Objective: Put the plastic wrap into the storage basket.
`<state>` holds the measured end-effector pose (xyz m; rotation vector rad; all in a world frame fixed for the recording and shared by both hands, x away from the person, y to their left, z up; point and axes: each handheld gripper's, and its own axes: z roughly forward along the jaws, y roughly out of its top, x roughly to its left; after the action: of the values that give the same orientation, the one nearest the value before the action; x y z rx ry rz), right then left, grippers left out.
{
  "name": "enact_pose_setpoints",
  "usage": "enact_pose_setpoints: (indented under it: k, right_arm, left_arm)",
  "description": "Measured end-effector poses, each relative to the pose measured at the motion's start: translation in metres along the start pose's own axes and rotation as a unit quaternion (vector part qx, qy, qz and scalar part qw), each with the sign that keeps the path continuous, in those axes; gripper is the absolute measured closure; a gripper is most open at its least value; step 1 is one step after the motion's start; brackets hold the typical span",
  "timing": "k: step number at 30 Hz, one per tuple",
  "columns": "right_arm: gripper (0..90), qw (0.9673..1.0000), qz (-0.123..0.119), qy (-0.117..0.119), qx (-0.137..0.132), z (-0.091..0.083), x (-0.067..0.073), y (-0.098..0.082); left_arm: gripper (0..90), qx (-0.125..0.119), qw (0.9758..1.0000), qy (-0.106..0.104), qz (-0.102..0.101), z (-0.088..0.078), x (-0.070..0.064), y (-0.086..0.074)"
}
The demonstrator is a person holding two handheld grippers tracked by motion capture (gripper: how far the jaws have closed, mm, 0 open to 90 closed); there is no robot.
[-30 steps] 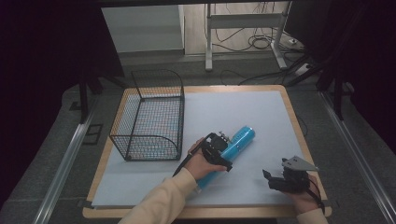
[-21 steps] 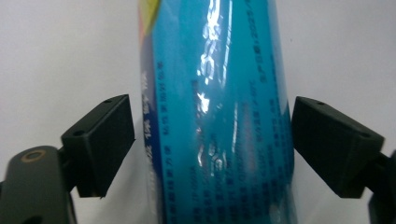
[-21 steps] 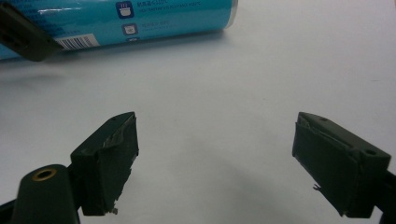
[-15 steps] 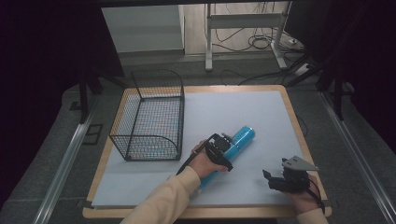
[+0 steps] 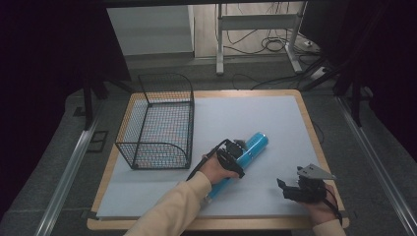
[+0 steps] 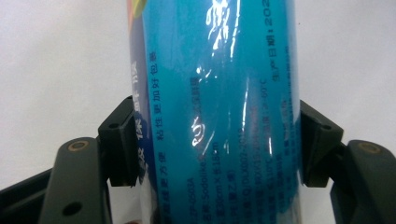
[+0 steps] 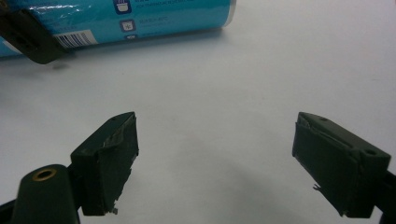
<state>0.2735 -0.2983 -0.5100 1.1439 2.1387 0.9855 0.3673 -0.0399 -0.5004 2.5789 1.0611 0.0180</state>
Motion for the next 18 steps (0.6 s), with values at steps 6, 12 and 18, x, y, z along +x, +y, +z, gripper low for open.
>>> enact_pose_setpoints:
  k: [6, 12, 18]
  right_arm:
    - [14.7, 1.0, 0.001, -0.001, -0.002, 0.0, -0.001, 0.0]
    - [14.7, 1.0, 0.0, -0.003, -0.003, -0.001, 0.0, 0.001]
    - [14.8, 1.0, 0.0, -0.004, -0.003, -0.001, -0.001, 0.0]
  left_arm:
    - [31.2, 0.007, 0.9999, 0.002, 0.011, -0.008, 0.003, 0.002]
    - [31.3, 0.001, 0.9997, 0.007, 0.022, -0.021, 0.003, 0.004]
    - [31.3, -0.023, 0.9993, 0.01, 0.028, -0.036, 0.002, 0.003]
